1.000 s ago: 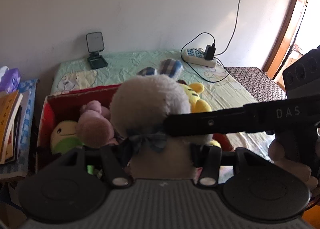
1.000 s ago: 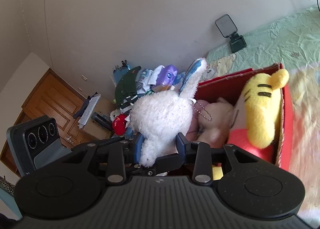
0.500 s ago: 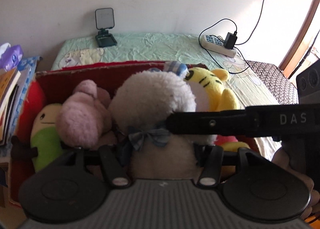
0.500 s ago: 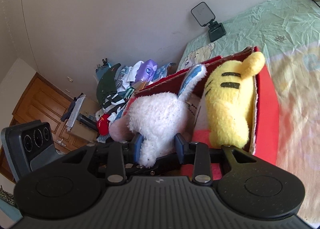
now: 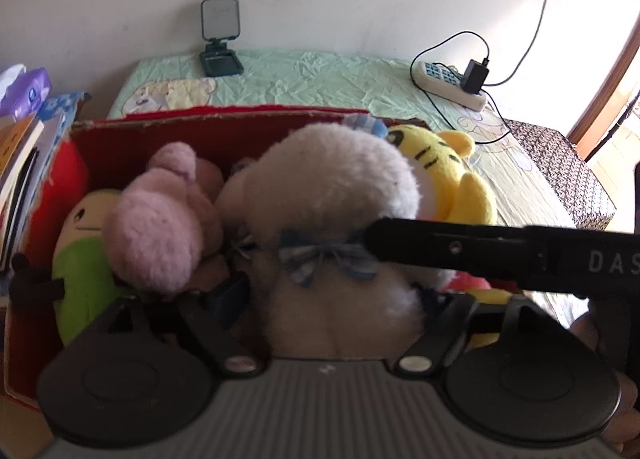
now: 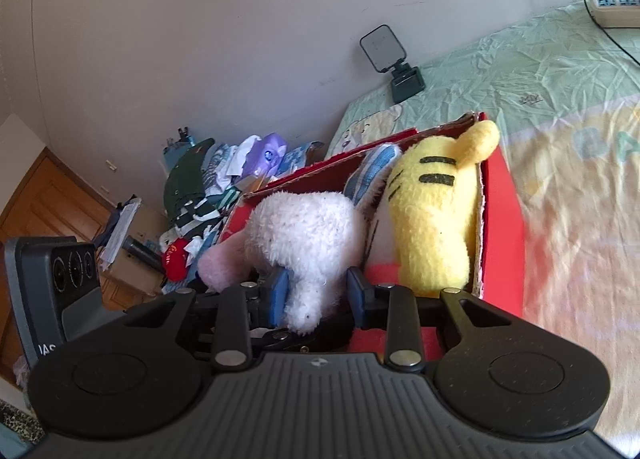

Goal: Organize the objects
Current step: 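Lower the white bunny into the red box beside the tiger, then open the right gripper to release the white bunny in the box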

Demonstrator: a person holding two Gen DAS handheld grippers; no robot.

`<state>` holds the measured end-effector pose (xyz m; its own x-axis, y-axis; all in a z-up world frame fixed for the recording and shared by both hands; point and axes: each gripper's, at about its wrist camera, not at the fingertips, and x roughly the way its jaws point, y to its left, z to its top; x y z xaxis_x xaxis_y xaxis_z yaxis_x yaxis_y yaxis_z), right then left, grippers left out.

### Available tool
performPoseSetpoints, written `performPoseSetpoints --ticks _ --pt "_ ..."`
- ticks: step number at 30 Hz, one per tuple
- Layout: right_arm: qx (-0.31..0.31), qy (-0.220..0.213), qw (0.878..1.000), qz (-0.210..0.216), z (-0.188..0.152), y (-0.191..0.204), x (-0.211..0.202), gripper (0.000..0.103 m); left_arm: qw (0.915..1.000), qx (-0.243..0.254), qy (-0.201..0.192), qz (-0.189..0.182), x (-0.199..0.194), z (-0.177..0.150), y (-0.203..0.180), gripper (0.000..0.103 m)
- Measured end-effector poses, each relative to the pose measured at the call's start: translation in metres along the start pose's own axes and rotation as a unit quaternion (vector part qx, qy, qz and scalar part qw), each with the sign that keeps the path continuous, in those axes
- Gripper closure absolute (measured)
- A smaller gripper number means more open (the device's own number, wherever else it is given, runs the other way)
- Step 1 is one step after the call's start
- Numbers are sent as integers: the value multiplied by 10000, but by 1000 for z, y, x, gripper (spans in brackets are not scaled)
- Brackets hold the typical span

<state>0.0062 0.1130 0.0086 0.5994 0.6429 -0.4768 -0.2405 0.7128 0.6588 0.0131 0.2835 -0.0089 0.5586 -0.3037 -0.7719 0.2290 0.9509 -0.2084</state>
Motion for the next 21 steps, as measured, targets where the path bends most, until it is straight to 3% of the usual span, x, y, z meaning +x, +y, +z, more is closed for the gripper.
performPoseSetpoints --ticks 5,14,21 --pt "52 -49 9995 -307 -5 7 -1 71 10000 73 -5 4 -2 -3 -4 5" --pt "-221 -295 9954 -885 -4 46 -23 65 9960 442 -212 744 -36 -6 -18 5" --pt "-722 -595 9774 -1896 -10 81 -36 54 9916 289 -551 1133 -81 -14 -10 4"
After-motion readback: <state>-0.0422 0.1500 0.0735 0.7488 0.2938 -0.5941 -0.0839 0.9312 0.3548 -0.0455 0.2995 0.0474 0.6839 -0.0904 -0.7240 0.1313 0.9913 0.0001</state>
